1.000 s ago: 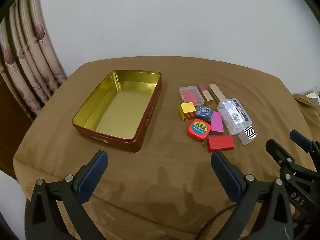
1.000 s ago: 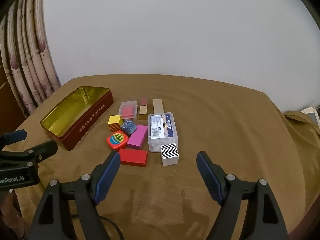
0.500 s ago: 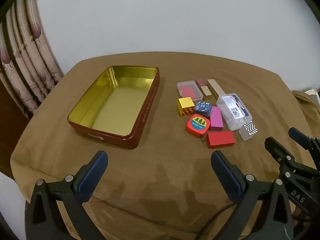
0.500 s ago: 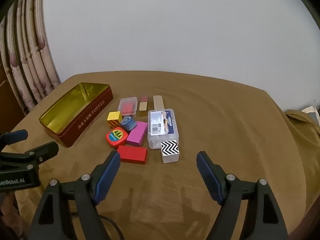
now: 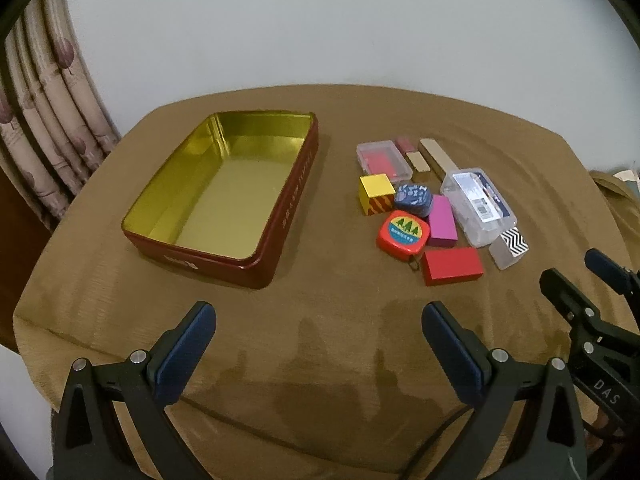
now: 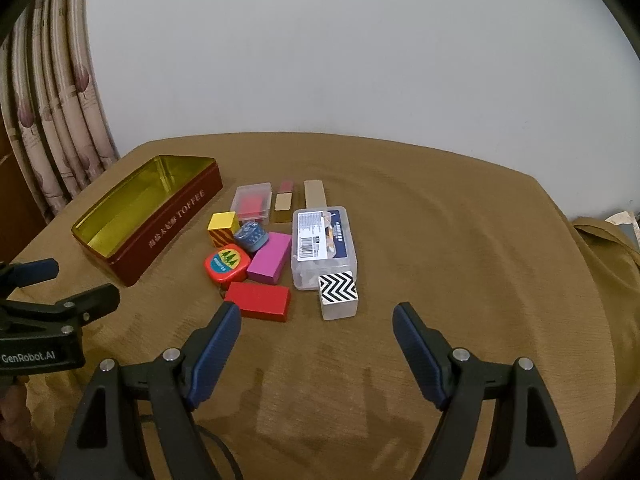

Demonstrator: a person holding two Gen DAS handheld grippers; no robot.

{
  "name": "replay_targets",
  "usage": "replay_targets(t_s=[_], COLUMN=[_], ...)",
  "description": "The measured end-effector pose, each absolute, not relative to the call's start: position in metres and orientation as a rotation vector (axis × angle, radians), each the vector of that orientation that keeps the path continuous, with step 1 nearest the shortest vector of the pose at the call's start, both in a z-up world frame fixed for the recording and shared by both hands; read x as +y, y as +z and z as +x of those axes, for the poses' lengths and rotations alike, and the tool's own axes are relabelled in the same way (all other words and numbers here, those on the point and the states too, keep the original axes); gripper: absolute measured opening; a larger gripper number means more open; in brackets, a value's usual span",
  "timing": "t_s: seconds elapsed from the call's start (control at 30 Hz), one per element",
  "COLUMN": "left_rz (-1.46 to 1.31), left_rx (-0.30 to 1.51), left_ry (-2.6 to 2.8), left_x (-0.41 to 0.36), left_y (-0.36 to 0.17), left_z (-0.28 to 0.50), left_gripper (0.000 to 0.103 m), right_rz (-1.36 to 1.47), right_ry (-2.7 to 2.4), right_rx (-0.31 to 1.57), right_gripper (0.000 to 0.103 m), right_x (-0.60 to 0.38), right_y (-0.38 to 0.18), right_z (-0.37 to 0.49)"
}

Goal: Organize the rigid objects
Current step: 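Move both tools toward the cluster of objects beside the tin, then grasp the red block with the left tool while the right tool grasps the chevron cube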

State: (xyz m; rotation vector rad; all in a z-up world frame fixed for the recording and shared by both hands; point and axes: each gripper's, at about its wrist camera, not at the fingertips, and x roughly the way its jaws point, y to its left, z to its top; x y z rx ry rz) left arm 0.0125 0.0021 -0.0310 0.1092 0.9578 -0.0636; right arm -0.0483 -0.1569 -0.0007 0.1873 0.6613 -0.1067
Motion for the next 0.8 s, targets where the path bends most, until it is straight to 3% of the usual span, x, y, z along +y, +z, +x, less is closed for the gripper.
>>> replay_targets(t_s=[0.3, 0.77, 0.8], left_rz=[0.102, 0.113, 0.116], left_rx=[0.985, 1.015, 1.017], left_ry=[-0.056, -0.03, -0.036], left_x=[0.01, 0.017, 0.016], left_y=[-0.043, -0.055, -0.056], left_z=[0.023, 0.035, 0.035], left_gripper=[0.103, 0.103, 0.103], right_rz=[0.185, 0.103, 0.097], right_ry=[-0.103, -0.096, -0.095], right_rx=[0.72, 0.841, 0.845], right_gripper=[0.056, 0.053, 0.047], right_x=[-0.162, -0.169, -0.169], right_y=[-0.016, -0.052, -0.054], right_z=[-0.037, 0.012, 0.016])
